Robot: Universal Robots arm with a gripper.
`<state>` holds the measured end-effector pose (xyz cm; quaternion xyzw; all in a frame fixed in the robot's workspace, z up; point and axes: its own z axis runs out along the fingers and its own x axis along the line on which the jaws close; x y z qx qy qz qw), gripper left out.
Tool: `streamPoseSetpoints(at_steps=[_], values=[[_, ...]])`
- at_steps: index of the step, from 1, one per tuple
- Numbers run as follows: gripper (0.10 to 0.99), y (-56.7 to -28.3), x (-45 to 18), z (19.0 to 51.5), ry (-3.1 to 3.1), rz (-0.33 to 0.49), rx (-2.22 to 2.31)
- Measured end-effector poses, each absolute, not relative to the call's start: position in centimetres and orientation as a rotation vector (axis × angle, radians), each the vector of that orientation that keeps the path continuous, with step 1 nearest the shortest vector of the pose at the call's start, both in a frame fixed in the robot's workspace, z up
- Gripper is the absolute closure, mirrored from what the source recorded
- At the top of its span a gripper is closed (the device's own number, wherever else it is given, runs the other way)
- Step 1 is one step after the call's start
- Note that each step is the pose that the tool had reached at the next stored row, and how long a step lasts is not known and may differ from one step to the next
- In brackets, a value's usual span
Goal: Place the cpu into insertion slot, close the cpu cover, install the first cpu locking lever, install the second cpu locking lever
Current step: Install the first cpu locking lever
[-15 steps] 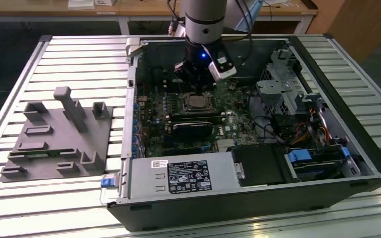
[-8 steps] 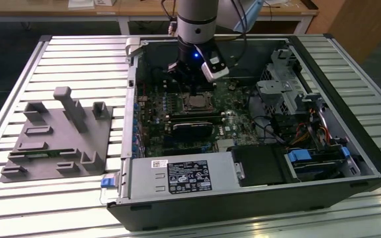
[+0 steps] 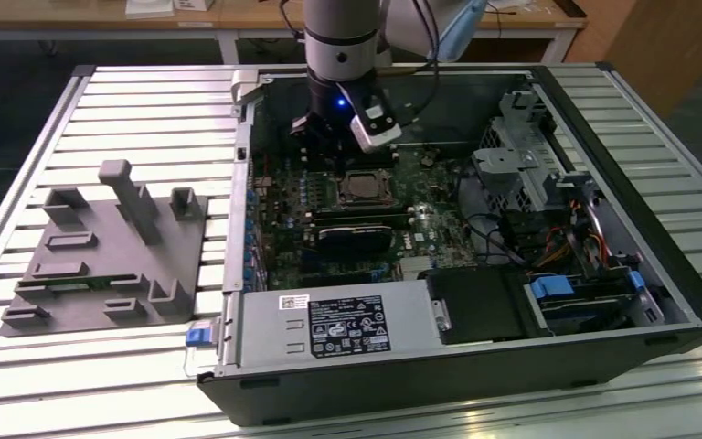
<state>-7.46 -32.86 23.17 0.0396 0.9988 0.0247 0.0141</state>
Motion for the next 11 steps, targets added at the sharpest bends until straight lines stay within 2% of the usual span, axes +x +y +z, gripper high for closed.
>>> streamPoseSetpoints(at_steps=[8,11], values=[[0.980,-32.9,-9.0,23.2,3.110,0.080,0.123],[0.980,-32.9,-9.3,23.2,3.110,0.115,0.124]])
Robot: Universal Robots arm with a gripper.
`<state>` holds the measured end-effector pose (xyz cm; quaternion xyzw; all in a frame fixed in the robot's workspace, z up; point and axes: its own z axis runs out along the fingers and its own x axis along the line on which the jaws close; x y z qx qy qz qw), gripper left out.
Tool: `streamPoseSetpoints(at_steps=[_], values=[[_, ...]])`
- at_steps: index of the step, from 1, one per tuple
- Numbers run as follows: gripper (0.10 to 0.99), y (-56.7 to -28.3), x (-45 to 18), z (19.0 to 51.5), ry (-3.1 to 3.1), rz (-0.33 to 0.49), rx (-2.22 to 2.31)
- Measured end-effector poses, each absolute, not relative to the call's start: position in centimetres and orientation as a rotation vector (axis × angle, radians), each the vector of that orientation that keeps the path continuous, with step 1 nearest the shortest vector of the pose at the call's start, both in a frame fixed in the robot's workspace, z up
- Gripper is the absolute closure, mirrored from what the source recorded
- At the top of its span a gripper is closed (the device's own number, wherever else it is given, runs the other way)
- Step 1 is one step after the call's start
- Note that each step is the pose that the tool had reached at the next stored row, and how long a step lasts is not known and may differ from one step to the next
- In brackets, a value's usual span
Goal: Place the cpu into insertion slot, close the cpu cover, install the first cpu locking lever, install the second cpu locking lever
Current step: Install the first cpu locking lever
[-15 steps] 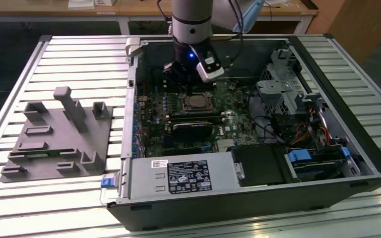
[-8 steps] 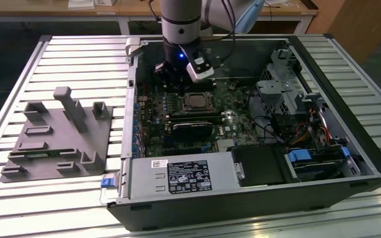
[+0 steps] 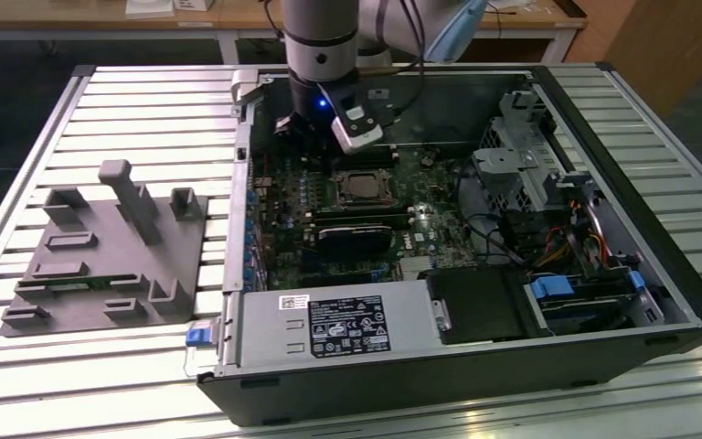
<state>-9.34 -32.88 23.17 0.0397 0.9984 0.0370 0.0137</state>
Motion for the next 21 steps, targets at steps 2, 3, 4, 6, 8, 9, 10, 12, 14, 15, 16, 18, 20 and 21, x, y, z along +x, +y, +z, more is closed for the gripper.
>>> streamPoseSetpoints(at_steps=[2,3,4,6,8,9,10,12,14,15,16,18,20,21], values=[[0.980,-32.89,-9.49,23.17,3.109,0.153,0.124],[0.980,-32.91,-9.54,23.17,3.108,0.177,0.125],[0.980,-32.94,-9.58,23.17,3.107,0.203,0.125],[0.980,-32.98,-9.66,23.17,3.105,0.256,0.126],[0.980,-33.04,-9.73,23.18,3.101,0.311,0.126],[0.980,-33.08,-9.76,23.17,3.099,0.339,0.127],[0.980,-33.13,-9.77,23.17,3.096,0.369,0.127],[0.980,-33.20,-9.81,23.17,3.091,0.424,0.127],[0.980,-33.28,-9.83,23.17,3.085,0.471,0.128],[0.980,-33.29,-9.83,23.18,3.084,0.480,0.128],[0.980,-33.29,-9.83,23.17,3.084,0.481,0.128],[0.980,-33.28,-9.83,23.17,3.084,0.482,0.128],[0.980,-33.29,-9.74,23.17,3.084,0.482,0.128],[0.980,-33.29,-9.57,23.17,3.084,0.482,0.128]])
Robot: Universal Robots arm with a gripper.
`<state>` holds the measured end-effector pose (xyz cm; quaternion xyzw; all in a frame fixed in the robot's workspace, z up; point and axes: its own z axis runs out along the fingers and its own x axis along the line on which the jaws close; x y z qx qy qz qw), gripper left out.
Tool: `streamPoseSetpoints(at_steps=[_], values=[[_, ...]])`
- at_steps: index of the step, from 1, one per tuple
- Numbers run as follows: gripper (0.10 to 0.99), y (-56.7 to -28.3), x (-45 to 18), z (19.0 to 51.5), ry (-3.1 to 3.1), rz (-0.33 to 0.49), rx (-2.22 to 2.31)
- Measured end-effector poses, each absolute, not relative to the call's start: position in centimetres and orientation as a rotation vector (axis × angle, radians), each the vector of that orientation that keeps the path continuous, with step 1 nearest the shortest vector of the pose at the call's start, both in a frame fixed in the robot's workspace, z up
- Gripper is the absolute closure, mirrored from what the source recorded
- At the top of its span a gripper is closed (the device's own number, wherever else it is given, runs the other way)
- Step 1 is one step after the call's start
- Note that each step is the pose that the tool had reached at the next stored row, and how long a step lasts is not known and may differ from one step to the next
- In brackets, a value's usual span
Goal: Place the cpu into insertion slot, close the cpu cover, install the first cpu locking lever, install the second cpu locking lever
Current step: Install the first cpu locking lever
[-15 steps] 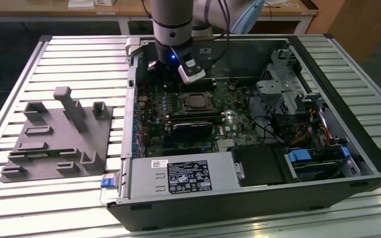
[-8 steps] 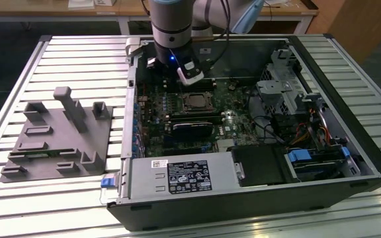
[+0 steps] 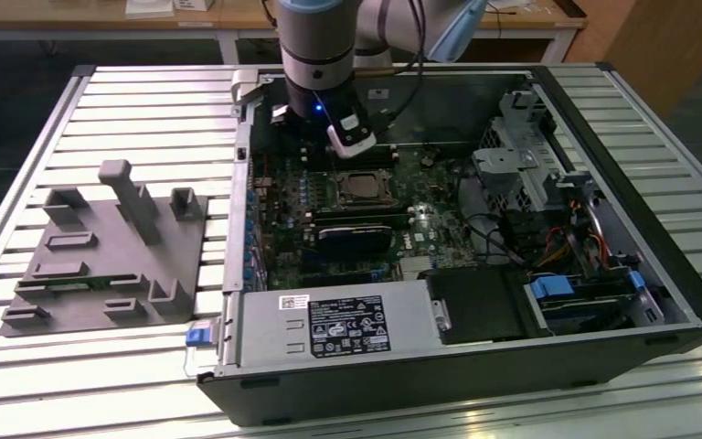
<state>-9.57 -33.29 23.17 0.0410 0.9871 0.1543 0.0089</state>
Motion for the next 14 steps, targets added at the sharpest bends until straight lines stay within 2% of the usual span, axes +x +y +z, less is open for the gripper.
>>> streamPoseSetpoints(at_steps=[14], values=[[0.980,-33.2,-5.8,23.2,3.087,0.452,0.129]])
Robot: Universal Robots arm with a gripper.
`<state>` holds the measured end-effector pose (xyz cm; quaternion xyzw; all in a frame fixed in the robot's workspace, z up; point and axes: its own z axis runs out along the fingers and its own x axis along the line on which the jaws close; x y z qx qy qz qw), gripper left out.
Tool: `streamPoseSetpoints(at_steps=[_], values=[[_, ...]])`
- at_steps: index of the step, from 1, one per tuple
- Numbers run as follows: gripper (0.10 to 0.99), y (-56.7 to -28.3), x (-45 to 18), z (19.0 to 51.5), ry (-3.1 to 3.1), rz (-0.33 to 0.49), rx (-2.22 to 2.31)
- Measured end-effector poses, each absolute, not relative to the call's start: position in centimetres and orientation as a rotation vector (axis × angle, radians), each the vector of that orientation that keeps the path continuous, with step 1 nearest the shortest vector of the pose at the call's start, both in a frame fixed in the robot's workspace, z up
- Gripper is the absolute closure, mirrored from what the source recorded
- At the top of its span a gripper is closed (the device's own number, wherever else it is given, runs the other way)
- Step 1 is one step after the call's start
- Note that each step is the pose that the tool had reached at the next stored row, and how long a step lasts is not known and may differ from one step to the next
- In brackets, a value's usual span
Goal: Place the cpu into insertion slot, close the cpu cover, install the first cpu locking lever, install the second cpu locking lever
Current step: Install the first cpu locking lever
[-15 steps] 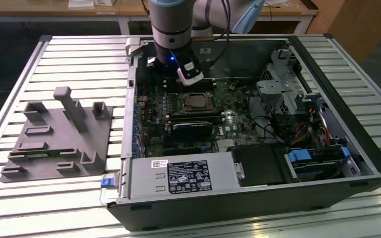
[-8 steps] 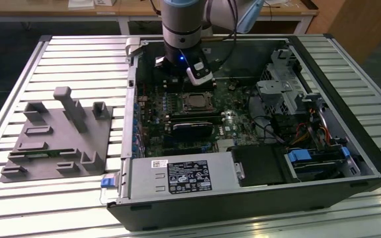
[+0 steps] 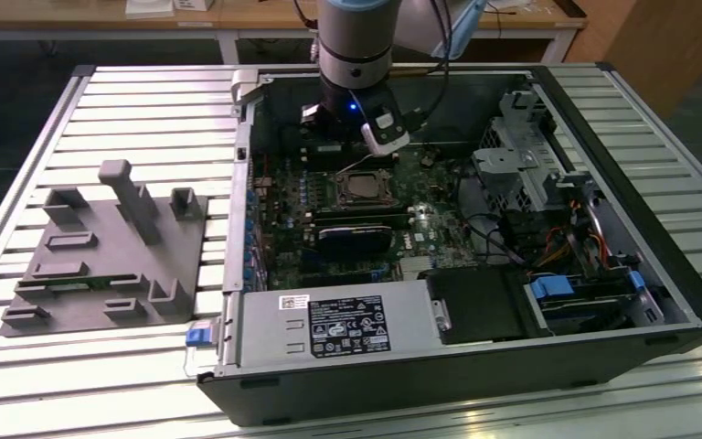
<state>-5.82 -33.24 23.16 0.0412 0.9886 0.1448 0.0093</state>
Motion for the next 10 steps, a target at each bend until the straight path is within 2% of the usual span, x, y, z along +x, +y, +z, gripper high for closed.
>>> streamPoseSetpoints(at_steps=[3,10], values=[[0.980,-33.24,-5.73,23.16,3.090,0.425,0.133],[0.980,-33.31,-5.73,23.11,3.077,0.429,0.130]])
